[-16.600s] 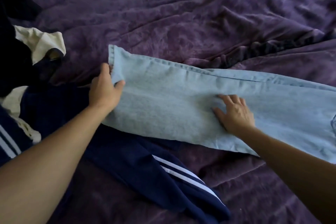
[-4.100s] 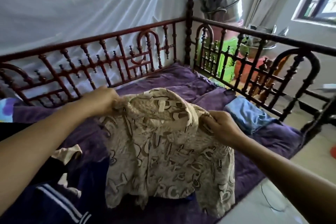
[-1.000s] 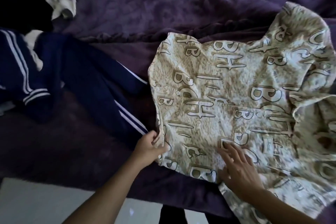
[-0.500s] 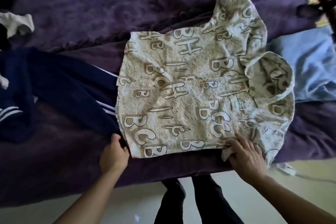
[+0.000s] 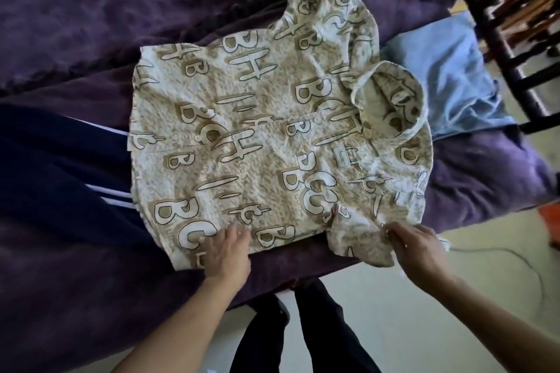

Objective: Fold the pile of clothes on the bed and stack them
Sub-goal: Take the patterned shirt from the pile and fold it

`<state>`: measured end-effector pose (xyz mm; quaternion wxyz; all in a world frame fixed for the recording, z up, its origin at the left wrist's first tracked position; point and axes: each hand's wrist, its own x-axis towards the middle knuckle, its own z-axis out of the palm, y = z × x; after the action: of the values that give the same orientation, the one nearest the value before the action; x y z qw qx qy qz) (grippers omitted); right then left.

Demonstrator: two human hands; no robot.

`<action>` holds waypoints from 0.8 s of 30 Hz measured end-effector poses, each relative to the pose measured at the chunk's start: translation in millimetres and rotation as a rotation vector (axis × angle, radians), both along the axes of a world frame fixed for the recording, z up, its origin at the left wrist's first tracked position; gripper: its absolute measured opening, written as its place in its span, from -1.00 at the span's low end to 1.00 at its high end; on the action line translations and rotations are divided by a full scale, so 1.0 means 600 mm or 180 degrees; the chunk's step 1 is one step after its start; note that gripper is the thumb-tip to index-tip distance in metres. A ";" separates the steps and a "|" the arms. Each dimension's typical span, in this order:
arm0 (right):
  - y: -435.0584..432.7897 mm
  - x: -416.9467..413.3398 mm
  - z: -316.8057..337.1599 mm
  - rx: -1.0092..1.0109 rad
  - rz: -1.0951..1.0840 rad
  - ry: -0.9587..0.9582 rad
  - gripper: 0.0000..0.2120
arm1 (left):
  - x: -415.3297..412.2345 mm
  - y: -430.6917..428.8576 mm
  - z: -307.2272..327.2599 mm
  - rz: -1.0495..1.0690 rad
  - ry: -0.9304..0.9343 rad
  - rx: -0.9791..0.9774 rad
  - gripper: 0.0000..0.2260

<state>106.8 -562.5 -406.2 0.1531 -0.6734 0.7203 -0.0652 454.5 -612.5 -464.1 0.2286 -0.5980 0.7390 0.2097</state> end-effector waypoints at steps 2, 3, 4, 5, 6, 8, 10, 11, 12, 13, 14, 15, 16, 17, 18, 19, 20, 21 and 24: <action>-0.038 -0.011 0.018 0.0055 -0.0767 -0.0430 -0.87 | 0.004 -0.016 -0.002 0.0116 0.0022 -0.0125 -0.67; -0.063 -0.016 0.024 0.0015 -0.1155 -0.0703 -0.87 | 0.009 -0.028 -0.001 0.0262 0.0080 -0.0100 -0.69; -0.094 -0.018 0.033 -0.0038 -0.1436 -0.0973 -0.86 | 0.014 -0.041 0.003 0.0505 0.0184 -0.0084 -0.70; -0.130 -0.020 0.040 -0.0101 -0.1533 -0.1151 -0.85 | 0.022 -0.056 0.009 0.0800 0.0328 -0.0098 -0.72; -0.170 -0.020 0.047 -0.0124 -0.1476 -0.1208 -0.85 | 0.031 -0.073 0.016 0.1053 0.0508 -0.0156 -0.74; -0.258 -0.020 0.054 0.0074 -0.1229 -0.1247 -0.81 | 0.055 -0.114 0.033 0.1171 0.0829 -0.0374 -0.80; -0.349 -0.011 0.070 0.0586 -0.1147 -0.1638 -0.68 | 0.078 -0.159 0.063 0.0861 0.1029 -0.0541 -0.86; -0.395 -0.008 0.079 0.0894 -0.1114 -0.1859 -0.66 | 0.087 -0.184 0.080 0.0625 0.1055 -0.0540 -0.83; -0.439 -0.008 0.086 0.1207 -0.0983 -0.2018 -0.64 | 0.094 -0.208 0.095 0.0385 0.1006 -0.0503 -0.76; -0.482 -0.011 0.094 0.1466 -0.0748 -0.2112 -0.53 | 0.100 -0.233 0.106 0.0199 0.0900 -0.0461 -0.70; -0.526 -0.013 0.103 0.1683 -0.0495 -0.2187 -0.44 | 0.103 -0.259 0.115 0.0123 0.0794 -0.0448 -0.68; -0.567 -0.016 0.110 0.1835 -0.0224 -0.2199 -0.42 | 0.106 -0.284 0.121 0.0178 0.0740 -0.0476 -0.70; -0.607 -0.017 0.115 0.1928 0.0013 -0.2127 -0.45 | 0.110 -0.309 0.125 0.0380 0.0745 -0.0539 -0.75; -0.645 -0.018 0.117 0.1974 0.0257 -0.1956 -0.50 | 0.117 -0.336 0.126 0.0702 0.0791 -0.0605 -0.81; -0.682 -0.020 0.114 0.1991 0.0470 -0.1778 -0.54 | 0.124 -0.363 0.126 0.1070 0.0850 -0.0661 -0.86; -0.717 -0.022 0.107 0.1969 0.0565 -0.1641 -0.54 | 0.132 -0.391 0.125 0.1410 0.0880 -0.0725 -0.88; -0.748 -0.020 0.099 0.1873 0.0511 -0.1618 -0.51 | 0.140 -0.418 0.121 0.1661 0.0856 -0.0847 -0.88; -0.776 -0.020 0.089 0.1711 0.0315 -0.1732 -0.48 | 0.149 -0.444 0.116 0.1819 0.0769 -0.1016 -0.88; -0.840 -0.013 0.056 0.1178 -0.0507 -0.2363 -0.43 | 0.176 -0.503 0.093 0.2189 0.0328 -0.1359 -0.83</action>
<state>99.1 -1066.6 -372.3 0.5150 -0.5075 0.6657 -0.1846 560.0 -914.0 -408.4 -0.0215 -0.8329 0.5335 0.1455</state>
